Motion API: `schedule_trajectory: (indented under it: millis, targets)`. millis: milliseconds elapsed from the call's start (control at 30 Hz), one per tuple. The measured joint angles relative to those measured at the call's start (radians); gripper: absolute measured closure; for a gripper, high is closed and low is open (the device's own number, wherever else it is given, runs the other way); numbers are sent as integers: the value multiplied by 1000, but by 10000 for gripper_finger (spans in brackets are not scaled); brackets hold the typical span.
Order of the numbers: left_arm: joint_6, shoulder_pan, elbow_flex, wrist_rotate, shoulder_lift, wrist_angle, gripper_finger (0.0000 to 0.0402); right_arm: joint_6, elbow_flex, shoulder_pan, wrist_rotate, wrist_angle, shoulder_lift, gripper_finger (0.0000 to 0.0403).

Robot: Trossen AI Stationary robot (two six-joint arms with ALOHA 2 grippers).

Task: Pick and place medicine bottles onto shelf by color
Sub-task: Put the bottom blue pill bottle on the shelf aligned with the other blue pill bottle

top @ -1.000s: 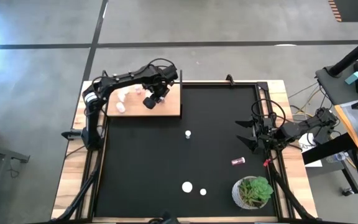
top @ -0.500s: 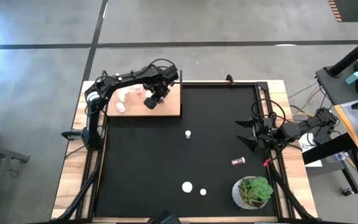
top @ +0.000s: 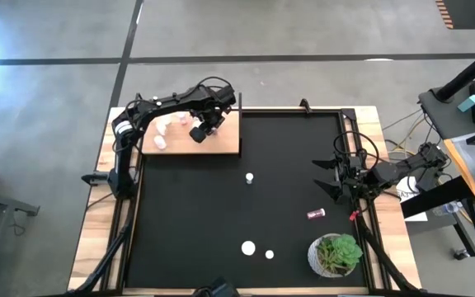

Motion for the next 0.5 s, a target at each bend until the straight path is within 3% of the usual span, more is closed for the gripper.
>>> schedule_trajectory:
  millis: [267,500]
  targets:
    - [43,0,3,-14,0,1,281,0,0,0,0,0,0,19]
    - [87,0,36,-41,-2,4,208,0,0,0,0,0,0,19]
